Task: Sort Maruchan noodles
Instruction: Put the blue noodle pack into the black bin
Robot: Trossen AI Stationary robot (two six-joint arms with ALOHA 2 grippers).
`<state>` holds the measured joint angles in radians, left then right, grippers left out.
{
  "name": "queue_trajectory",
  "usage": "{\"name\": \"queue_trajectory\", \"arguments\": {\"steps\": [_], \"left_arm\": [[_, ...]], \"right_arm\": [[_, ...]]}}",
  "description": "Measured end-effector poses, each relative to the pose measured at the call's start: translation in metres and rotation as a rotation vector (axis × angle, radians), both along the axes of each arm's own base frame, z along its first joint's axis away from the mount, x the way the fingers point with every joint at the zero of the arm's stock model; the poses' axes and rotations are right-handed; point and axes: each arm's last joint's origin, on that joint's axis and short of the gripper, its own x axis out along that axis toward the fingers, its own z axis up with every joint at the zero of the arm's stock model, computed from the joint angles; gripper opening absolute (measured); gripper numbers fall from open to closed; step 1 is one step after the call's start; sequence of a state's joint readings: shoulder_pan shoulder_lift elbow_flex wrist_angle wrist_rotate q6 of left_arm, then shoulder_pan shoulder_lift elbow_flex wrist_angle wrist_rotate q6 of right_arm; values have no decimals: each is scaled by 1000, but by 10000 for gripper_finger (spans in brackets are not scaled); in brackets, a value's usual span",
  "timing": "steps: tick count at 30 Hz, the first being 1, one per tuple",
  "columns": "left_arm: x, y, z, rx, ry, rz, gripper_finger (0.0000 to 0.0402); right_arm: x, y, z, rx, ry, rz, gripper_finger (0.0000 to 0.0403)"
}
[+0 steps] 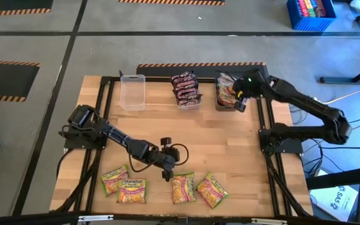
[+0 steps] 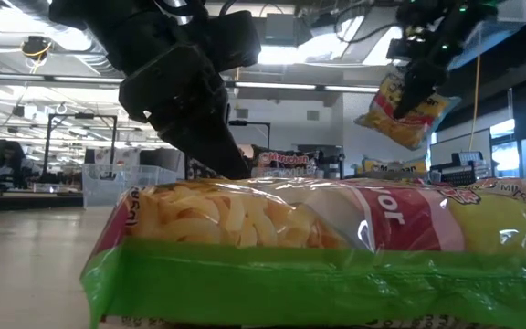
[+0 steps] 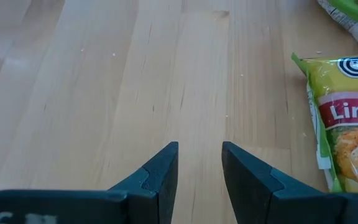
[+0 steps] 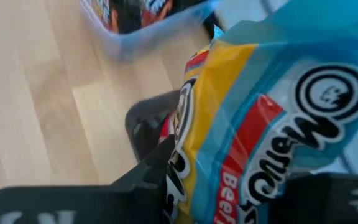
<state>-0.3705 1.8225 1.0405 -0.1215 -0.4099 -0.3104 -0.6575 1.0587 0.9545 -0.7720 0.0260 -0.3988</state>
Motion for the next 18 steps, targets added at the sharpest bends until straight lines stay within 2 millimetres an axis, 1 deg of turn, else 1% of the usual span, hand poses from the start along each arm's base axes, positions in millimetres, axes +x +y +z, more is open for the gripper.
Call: {"name": "queue_trajectory", "arguments": {"steps": [3,5,8,11,14,18], "left_arm": [[1,1,0,1,-1,3,119],[1,3,0,-3,-2,11,119],[1,4,0,-12,-6,23,119],[1,3,0,-17,-6,23,119],[1,3,0,-20,-5,23,119],[1,3,0,-20,-5,24,119]], "right_arm": [[7,-14,2,106,71,13,107],[12,-23,-2,185,126,18,107],[22,-35,-9,240,157,22,106],[30,-41,-22,264,220,53,106],[35,-46,-32,297,249,66,105],[39,-48,-40,329,263,74,105]]}}
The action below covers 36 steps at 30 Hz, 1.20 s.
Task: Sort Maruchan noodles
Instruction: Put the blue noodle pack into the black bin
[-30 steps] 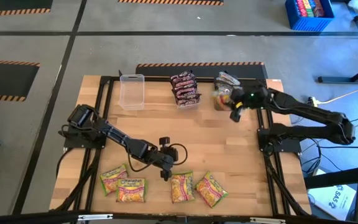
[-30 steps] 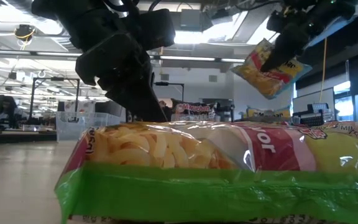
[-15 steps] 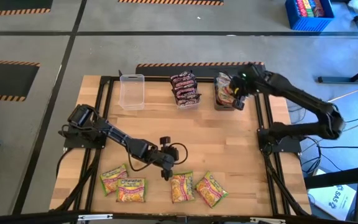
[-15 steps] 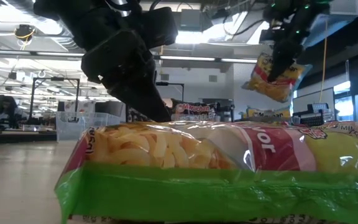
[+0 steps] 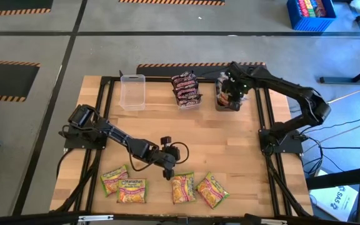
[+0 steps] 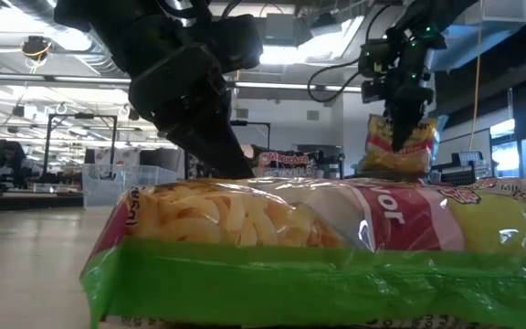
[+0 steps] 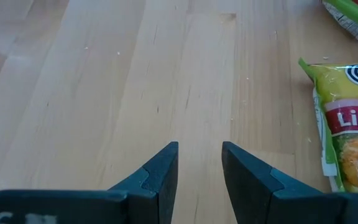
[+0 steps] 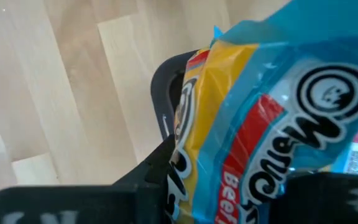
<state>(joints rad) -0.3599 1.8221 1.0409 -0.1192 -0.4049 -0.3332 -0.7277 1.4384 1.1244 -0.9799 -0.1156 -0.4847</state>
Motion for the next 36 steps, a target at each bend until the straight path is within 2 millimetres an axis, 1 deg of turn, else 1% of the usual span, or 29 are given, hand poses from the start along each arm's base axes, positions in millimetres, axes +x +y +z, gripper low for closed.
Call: {"name": "queue_trajectory", "arguments": {"steps": [7,13,18,29,31,36], "left_arm": [[0,0,0,-1,0,0,119],[0,0,0,-2,0,-1,119],[0,0,0,-4,-1,2,119],[0,0,0,4,-4,6,119],[0,1,1,15,-7,12,119],[0,1,1,24,-10,19,119]], "right_arm": [[2,-3,-5,0,29,-4,108],[1,-2,-6,-9,53,34,109],[0,-2,-5,-43,83,30,110],[0,-3,-3,-81,105,105,110],[0,-4,-7,-67,112,117,110],[2,-4,-30,11,172,132,110]]}}
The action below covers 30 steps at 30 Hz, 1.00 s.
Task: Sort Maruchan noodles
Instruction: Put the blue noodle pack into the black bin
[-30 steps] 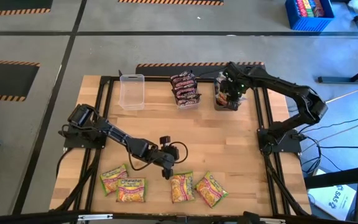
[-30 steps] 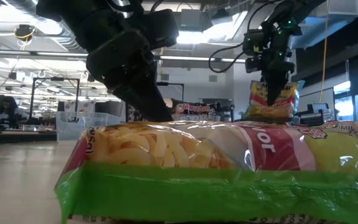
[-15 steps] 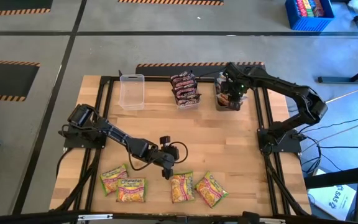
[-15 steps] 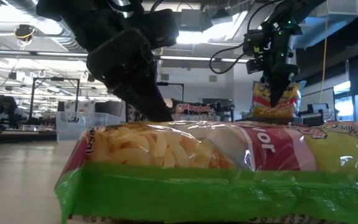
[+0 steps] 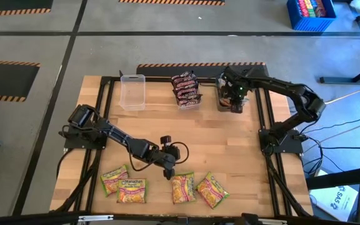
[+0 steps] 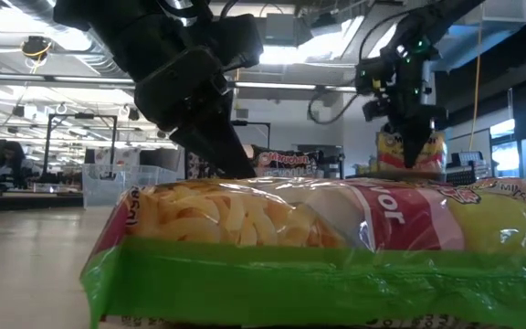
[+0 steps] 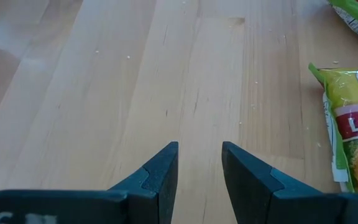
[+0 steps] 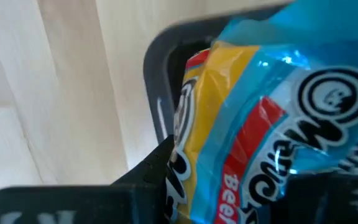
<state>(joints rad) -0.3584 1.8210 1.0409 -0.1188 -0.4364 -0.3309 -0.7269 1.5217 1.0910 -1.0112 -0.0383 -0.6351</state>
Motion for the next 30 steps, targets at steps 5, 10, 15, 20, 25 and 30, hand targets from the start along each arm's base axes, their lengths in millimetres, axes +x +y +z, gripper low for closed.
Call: {"name": "queue_trajectory", "arguments": {"steps": [5,10,15,20,25,30], "left_arm": [[0,0,0,0,0,0,119],[0,0,0,1,0,0,119],[0,0,0,1,0,0,119],[0,0,0,1,0,0,119],[0,-1,0,1,0,-4,119],[-1,-2,0,1,0,-4,119]], "right_arm": [[4,-2,-14,40,7,0,111],[5,-3,-16,46,-10,-8,111],[7,-5,-19,39,0,-8,111],[12,-10,-29,41,3,-25,111],[17,-14,-39,48,-8,-33,111],[19,-15,-45,81,2,-68,111]]}}
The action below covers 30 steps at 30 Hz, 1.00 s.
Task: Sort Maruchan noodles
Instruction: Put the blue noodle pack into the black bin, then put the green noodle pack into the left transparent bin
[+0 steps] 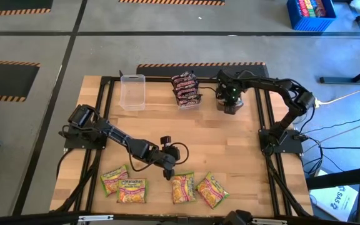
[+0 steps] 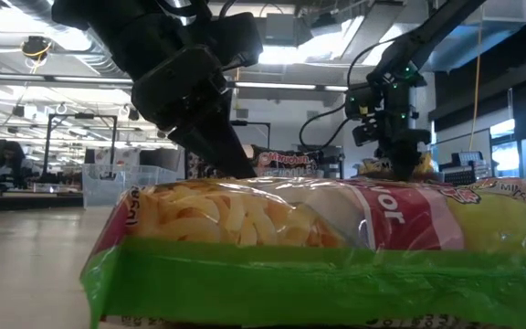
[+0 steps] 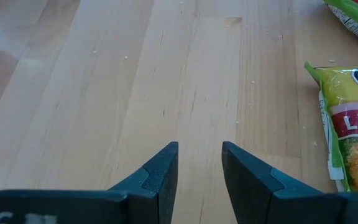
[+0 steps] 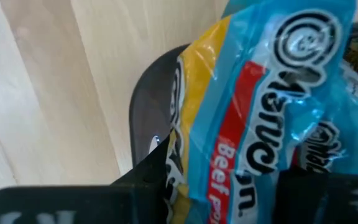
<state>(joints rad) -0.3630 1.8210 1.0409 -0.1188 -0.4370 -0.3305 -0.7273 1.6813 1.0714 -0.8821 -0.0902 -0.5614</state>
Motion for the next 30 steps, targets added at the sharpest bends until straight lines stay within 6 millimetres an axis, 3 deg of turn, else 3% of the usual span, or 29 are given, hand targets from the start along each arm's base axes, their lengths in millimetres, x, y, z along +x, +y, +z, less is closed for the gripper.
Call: {"name": "queue_trajectory", "arguments": {"steps": [5,11,15,19,22,25,30], "left_arm": [[0,0,0,0,0,0,119],[0,0,0,-2,-4,0,119],[1,0,1,-3,-8,0,119],[1,0,1,-3,-8,0,119],[1,0,1,-4,-8,0,119],[1,-1,1,-8,-7,-4,119],[2,-4,3,-26,-42,-8,119]], "right_arm": [[0,-1,1,-22,29,-75,118],[1,-3,9,-21,66,-153,188],[3,-5,30,-1,95,-180,230],[4,1,63,-8,110,-232,246],[5,17,90,-14,80,-274,247],[6,46,110,89,-54,-229,248],[8,101,127,179,-265,-151,248]]}}
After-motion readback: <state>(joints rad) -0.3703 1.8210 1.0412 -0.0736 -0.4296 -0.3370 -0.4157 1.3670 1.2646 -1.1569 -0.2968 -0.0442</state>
